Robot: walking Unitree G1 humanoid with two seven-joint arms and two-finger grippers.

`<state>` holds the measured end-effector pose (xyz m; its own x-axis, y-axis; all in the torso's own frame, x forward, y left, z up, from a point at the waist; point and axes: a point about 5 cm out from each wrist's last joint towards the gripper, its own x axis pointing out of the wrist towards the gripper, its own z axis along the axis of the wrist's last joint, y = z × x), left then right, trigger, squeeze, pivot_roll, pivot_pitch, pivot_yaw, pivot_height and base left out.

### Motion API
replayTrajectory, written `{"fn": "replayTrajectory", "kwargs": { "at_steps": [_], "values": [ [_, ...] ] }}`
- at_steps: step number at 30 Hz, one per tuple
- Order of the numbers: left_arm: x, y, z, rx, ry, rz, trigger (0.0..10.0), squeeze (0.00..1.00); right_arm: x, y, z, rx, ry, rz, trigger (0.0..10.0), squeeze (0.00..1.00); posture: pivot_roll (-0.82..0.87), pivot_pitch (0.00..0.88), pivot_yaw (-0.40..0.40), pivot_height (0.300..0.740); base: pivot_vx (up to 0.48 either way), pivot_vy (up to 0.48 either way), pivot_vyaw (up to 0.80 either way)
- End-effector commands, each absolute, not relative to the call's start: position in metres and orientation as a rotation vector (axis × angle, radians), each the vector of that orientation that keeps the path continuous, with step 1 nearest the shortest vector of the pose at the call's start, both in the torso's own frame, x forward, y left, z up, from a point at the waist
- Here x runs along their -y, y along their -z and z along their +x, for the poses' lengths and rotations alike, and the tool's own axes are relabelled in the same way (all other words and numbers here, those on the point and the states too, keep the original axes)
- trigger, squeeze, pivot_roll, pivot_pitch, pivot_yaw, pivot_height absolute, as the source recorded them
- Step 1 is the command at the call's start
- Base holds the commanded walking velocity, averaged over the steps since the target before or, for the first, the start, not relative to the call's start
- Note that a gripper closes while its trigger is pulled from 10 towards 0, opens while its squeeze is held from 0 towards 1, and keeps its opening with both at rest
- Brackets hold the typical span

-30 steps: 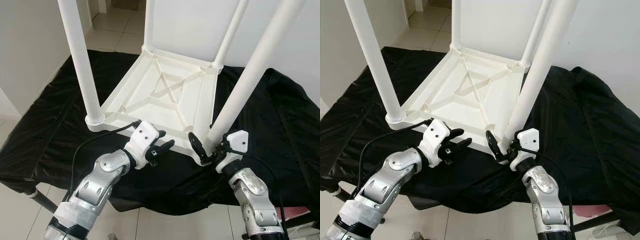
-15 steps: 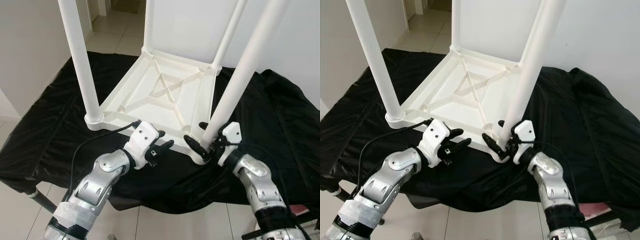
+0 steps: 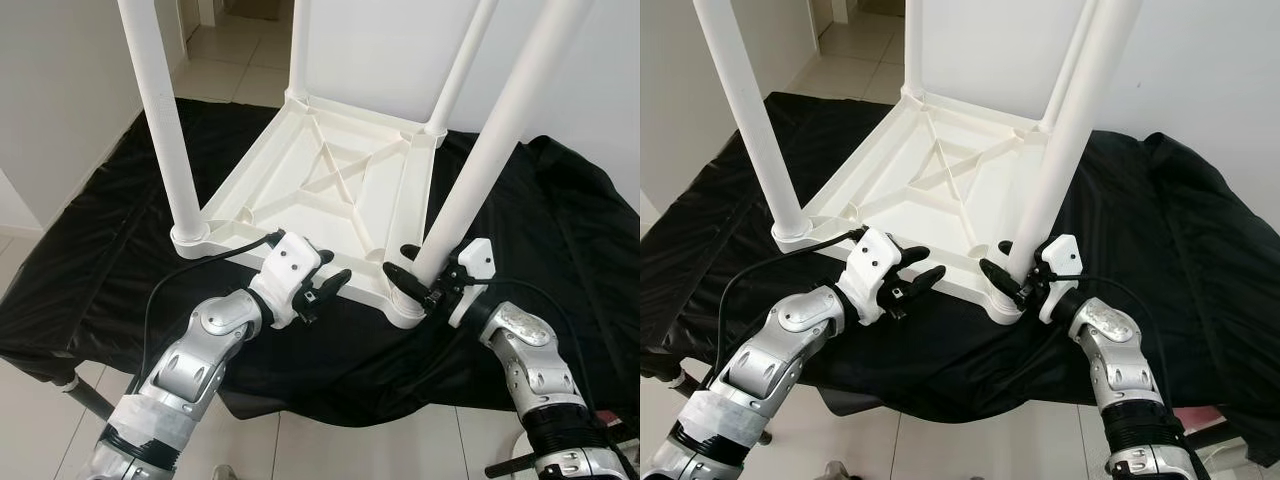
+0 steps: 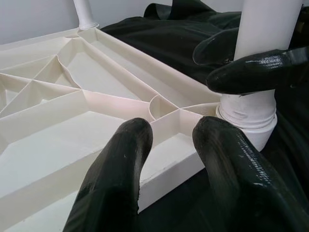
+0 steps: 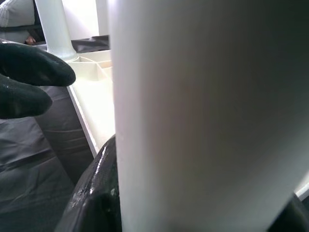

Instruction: Building children table

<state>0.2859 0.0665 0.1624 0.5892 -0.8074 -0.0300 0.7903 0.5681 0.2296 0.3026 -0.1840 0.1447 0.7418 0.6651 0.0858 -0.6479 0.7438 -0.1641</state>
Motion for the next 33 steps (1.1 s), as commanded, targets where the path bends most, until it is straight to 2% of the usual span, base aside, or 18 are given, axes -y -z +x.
{"fn": "replayTrajectory", "kwargs": {
  "at_steps": [1, 14, 18, 25, 26, 28, 30, 33],
  "values": [
    [-0.062, -0.165, 0.282, 0.088, 1.005, 0.245, 10.0, 0.00, 0.187, -0.143, 0.302, 0.131, -0.708, -0.123, 10.0, 0.00, -0.02, 0.098, -0.042, 0.740, 0.000, 0.000, 0.00],
    [-0.071, -0.172, 0.295, 0.096, 1.001, 0.298, 10.0, 0.00, 0.178, -0.146, 0.309, 0.187, -0.654, -0.117, 10.0, 0.00, 0.02, 0.086, -0.028, 0.740, 0.000, 0.000, 0.00],
    [-0.074, -0.171, 0.291, 0.092, 0.983, 0.298, 10.0, 0.00, 0.171, -0.147, 0.304, 0.203, -0.504, -0.061, 10.0, 0.00, 0.04, 0.096, -0.067, 0.740, 0.000, 0.000, 0.00],
    [-0.074, -0.167, 0.288, 0.080, 0.967, 0.279, 10.0, 0.00, 0.161, -0.144, 0.294, 0.210, -0.365, 0.026, 10.0, 0.00, 0.04, 0.100, -0.077, 0.740, 0.000, 0.000, 0.00],
    [-0.072, -0.165, 0.286, 0.077, 0.966, 0.270, 10.0, 0.00, 0.150, -0.139, 0.288, 0.192, -0.211, 0.041, 10.0, 0.00, 0.04, 0.100, -0.080, 0.740, 0.000, 0.000, 0.00],
    [-0.072, -0.165, 0.286, 0.077, 0.966, 0.270, 10.0, 0.00, 0.150, -0.139, 0.288, 0.192, -0.211, 0.041, 10.0, 0.00, 0.04, 0.100, -0.080, 0.740, 0.000, 0.000, 0.00],
    [-0.070, -0.165, 0.286, 0.078, 0.968, 0.264, 10.0, 0.00, 0.137, -0.132, 0.283, 0.175, -0.078, 0.063, 10.0, 0.00, 0.04, 0.098, -0.077, 0.740, 0.000, 0.000, 0.00],
    [-0.069, -0.165, 0.286, 0.078, 0.969, 0.262, 10.0, 0.00, 0.131, -0.130, 0.282, 0.168, -0.036, 0.078, 10.0, 0.00, 0.04, 0.098, -0.077, 0.740, 0.000, 0.000, 0.00]
  ]
}}
